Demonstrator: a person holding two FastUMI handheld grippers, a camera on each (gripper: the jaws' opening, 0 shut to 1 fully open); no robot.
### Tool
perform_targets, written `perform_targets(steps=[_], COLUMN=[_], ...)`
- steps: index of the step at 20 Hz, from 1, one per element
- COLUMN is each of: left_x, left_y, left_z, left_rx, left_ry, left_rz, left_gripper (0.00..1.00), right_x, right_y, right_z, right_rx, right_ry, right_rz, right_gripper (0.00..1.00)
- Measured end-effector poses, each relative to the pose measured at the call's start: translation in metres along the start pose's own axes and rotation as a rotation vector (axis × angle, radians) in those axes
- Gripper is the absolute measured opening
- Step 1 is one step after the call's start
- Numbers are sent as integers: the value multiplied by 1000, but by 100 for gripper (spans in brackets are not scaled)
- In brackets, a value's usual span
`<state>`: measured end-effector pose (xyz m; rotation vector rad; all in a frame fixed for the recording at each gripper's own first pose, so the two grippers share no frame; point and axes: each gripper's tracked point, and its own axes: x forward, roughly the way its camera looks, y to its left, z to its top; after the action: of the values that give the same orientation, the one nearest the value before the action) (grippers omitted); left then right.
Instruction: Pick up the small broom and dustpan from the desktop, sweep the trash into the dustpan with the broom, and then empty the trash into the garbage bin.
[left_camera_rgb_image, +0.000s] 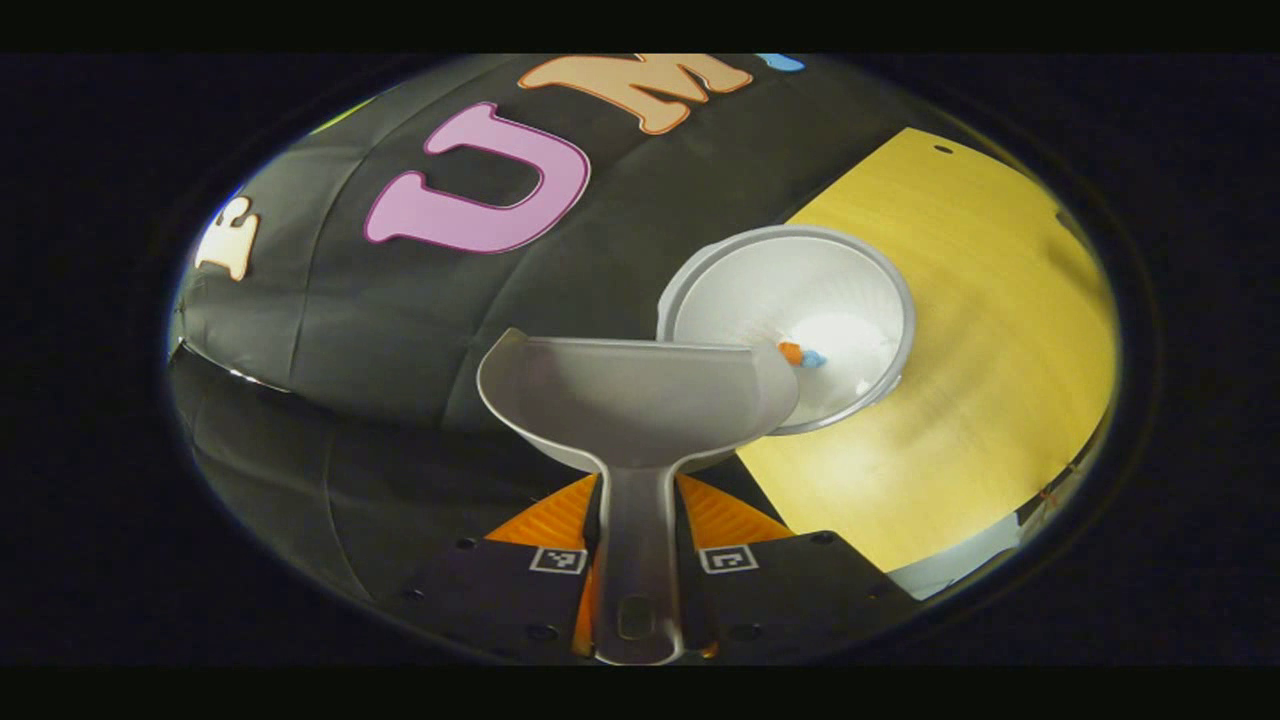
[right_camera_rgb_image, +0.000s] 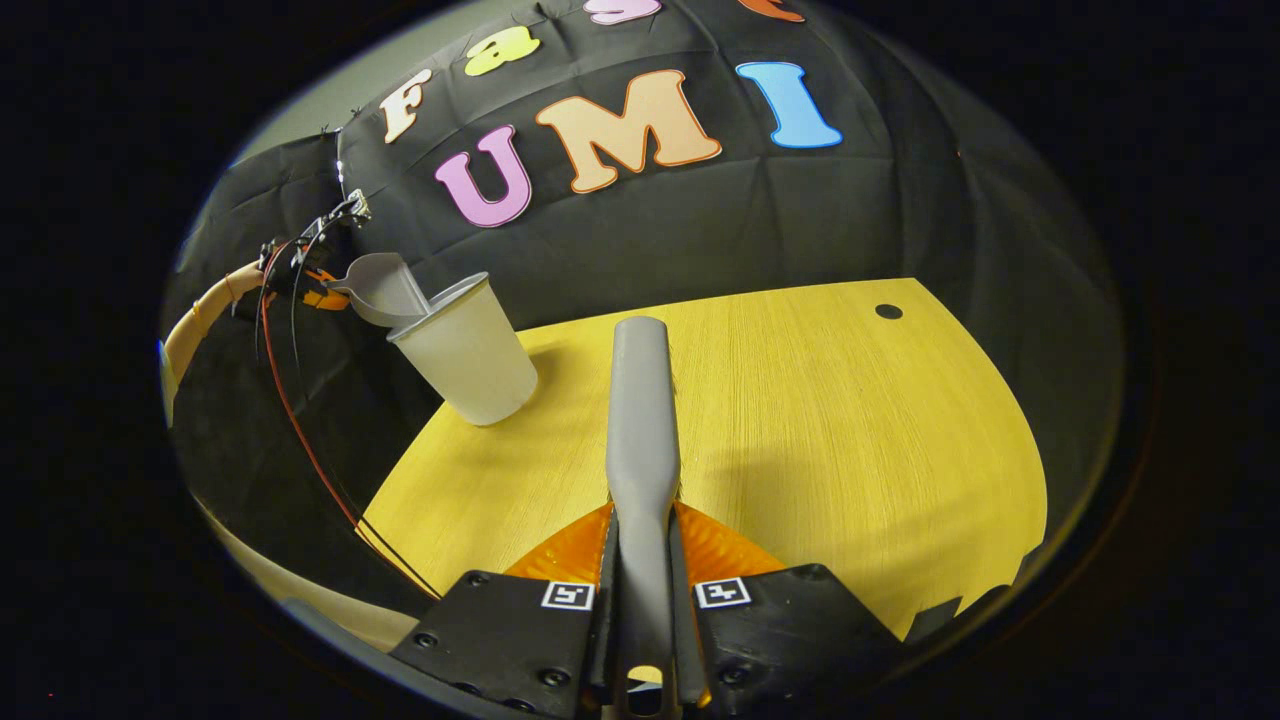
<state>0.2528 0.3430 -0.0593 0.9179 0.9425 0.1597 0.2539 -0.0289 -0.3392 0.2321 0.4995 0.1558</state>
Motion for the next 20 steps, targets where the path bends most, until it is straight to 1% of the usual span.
perform_targets(steps=[1,2,5,7,8,9,11,12,15,17,19,20], left_x=[-5,-11,-35,-62,-74,-86,-106,-118,-135,-142,-144,-144], left_y=[-6,-16,-42,-54,-57,-66,-98,-116,-169,-208,-237,-249], left_z=[1,3,18,39,54,72,98,109,141,151,152,151], left_rx=[-41,-91,-240,-315,-346,-372,-408,-417,-450,-494,-546,-573], left_ry=[-24,-53,-147,-244,-293,-342,-423,-446,-504,-530,-527,-524], left_rz=[-15,-39,-110,-112,-116,-130,-188,-228,-326,-401,-447,-457], left_gripper=[24,27,27,24,26,26,26,29,27,27,27,24], right_x=[-2,-3,-13,-21,-24,-27,-33,-36,-42,-45,-46,-47], right_y=[-3,-4,-14,-20,-23,-25,-26,-27,-31,-32,-35,-37], right_z=[-1,-1,-6,-6,-6,-6,-4,-3,-5,-6,-9,-10], right_rx=[2,1,-10,-11,-13,-13,-10,-7,-2,7,17,18], right_ry=[2,5,15,17,19,19,17,15,10,10,14,18], right_rz=[2,4,-2,-1,-1,0,11,15,18,18,17,11], right_gripper=[22,22,21,21,21,21,21,22,21,21,21,21])
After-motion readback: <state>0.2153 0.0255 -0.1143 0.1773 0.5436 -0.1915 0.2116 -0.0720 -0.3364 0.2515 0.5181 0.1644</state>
